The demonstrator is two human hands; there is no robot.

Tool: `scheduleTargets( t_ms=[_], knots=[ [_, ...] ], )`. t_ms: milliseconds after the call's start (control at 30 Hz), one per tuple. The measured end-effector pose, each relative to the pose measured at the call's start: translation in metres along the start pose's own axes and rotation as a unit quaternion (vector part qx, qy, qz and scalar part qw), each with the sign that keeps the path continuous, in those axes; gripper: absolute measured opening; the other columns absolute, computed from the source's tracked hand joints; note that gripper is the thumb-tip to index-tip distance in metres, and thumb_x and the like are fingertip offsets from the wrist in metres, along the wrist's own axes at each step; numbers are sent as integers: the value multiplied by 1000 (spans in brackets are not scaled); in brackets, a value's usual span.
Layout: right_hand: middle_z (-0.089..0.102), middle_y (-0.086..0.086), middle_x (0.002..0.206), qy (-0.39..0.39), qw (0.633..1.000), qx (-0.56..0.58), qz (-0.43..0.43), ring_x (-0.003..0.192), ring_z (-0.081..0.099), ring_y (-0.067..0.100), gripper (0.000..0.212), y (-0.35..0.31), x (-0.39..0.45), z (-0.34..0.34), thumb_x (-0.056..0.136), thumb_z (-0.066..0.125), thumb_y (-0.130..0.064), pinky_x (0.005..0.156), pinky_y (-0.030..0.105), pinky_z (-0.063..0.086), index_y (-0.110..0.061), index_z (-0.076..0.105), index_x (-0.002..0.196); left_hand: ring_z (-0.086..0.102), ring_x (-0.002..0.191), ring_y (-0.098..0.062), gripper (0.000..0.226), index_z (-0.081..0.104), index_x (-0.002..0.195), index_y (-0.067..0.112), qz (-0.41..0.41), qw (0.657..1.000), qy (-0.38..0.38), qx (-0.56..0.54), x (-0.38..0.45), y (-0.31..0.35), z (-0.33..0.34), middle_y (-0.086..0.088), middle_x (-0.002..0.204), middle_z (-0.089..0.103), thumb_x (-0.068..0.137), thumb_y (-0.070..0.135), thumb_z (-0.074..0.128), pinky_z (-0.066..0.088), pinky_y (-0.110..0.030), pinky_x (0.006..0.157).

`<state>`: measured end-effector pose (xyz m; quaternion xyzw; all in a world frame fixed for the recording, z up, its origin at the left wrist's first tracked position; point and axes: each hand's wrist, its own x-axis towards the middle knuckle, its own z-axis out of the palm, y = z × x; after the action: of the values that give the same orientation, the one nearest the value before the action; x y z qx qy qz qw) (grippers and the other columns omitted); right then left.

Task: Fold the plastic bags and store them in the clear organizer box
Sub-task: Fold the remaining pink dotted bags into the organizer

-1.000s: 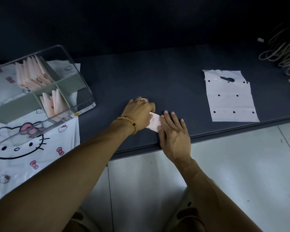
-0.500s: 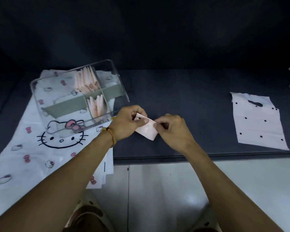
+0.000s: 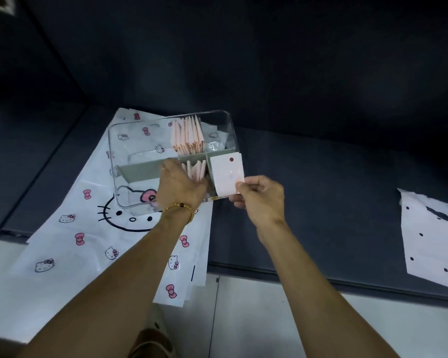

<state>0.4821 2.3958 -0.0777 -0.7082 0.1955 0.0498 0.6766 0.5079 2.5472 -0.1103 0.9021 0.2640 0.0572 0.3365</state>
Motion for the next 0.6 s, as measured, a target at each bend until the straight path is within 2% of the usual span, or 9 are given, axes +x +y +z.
scheduleTargets(
  t_ms=[100, 200, 267, 333, 400, 500, 533, 600],
  knots=[
    [72, 3, 72, -8, 1000, 0, 14, 61, 71, 16, 4, 0, 5, 16, 86, 66, -9, 52, 19, 51, -11, 64, 85, 59, 80, -27, 48, 43, 106, 13, -10, 1000, 8, 0, 8, -1, -7, -6, 98, 58, 73, 28, 74, 40, -32, 61],
    [72, 3, 70, -19, 999, -43, 6, 58, 71, 15, 7, 1, 11, 31, 86, 66, -9, 51, 20, 52, -14, 63, 82, 61, 76, -25, 31, 57, 103, 12, -7, 1000, 13, -26, 9, -9, -14, -8, 87, 69, 78, 24, 70, 43, -29, 65],
    [71, 2, 73, -5, 991, -132, -26, 60, 70, 15, 8, 2, 15, 40, 86, 66, -12, 55, 25, 56, -16, 63, 80, 65, 80, -25, 26, 62, 101, 13, -2, 999, 9, -46, 8, -13, -17, -8, 81, 71, 78, 23, 69, 48, -28, 71],
    [69, 1, 73, 37, 955, -275, -104, 64, 68, 17, 6, 2, 16, 46, 86, 64, -15, 60, 27, 56, -16, 63, 80, 66, 79, -23, 23, 64, 100, 13, -2, 998, 7, -62, 8, -15, -19, -8, 81, 71, 79, 20, 70, 50, -27, 72],
    [69, 5, 74, 79, 900, -374, -208, 64, 65, 22, 6, 0, 10, 52, 86, 62, -17, 58, 28, 51, -12, 64, 83, 66, 75, -21, 23, 64, 99, 13, 7, 997, 6, -73, 7, -16, -20, -7, 78, 71, 79, 22, 71, 49, -24, 70],
    [67, 8, 83, 67, 824, -469, -311, 67, 64, 31, 12, 1, 0, 65, 90, 58, -19, 57, 36, 52, -8, 62, 90, 65, 69, -18, 22, 63, 98, 14, 21, 997, 6, -70, 7, -17, -20, -3, 69, 70, 79, 23, 70, 47, -22, 67],
    [67, 8, 88, 55, 812, -489, -314, 70, 65, 32, 13, 2, -2, 69, 92, 56, -21, 59, 37, 52, -9, 61, 94, 64, 67, -17, 21, 63, 98, 14, 23, 997, 2, -71, 7, -18, -19, -2, 65, 68, 79, 22, 69, 48, -23, 67],
    [66, 7, 94, 43, 821, -481, -303, 75, 65, 31, 16, 1, -2, 74, 94, 53, -22, 63, 38, 53, -9, 62, 98, 62, 63, -15, 20, 62, 96, 15, 23, 997, -2, -76, 8, -18, -19, 1, 62, 66, 79, 23, 70, 48, -23, 64]
  ],
)
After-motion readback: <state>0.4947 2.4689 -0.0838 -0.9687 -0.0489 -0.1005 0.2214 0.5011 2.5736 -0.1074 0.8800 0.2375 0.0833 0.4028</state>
